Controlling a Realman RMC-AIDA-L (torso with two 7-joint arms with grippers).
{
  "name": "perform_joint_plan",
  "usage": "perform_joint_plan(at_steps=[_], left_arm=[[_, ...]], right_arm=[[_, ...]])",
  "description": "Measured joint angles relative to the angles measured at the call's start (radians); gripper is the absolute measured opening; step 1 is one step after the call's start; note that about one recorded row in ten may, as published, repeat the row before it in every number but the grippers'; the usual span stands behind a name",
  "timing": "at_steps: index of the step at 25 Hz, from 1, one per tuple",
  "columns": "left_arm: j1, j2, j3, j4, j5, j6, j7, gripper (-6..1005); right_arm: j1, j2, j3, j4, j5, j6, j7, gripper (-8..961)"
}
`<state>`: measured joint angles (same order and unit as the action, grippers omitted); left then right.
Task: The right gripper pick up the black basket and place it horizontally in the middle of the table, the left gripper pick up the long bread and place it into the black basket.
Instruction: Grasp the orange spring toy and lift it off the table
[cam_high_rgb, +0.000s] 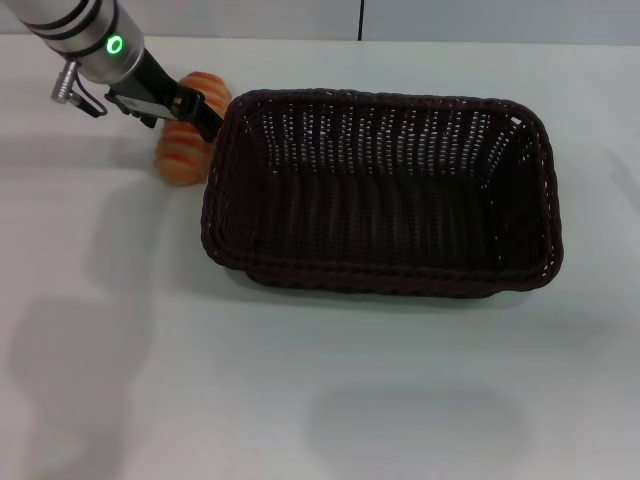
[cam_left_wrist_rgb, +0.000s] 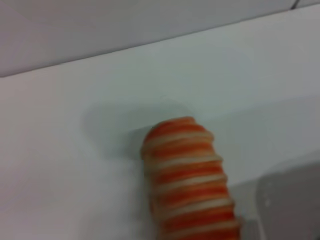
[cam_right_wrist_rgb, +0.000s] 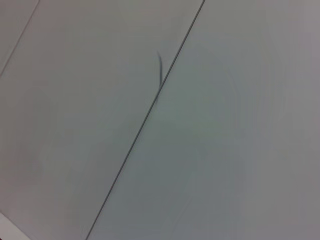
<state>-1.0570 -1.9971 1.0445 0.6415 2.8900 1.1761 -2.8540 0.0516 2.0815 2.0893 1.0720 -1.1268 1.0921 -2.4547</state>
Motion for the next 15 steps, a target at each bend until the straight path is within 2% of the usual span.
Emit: perform_joint_plan(at_steps=[15], left_arm=[[0.014,-0.007,0.002,-0.006,0.0,-0.015,0.009,676]], right_arm=[[0.013,-0.002,-0.025,0.001,-0.002,0.0,-0.001,542]])
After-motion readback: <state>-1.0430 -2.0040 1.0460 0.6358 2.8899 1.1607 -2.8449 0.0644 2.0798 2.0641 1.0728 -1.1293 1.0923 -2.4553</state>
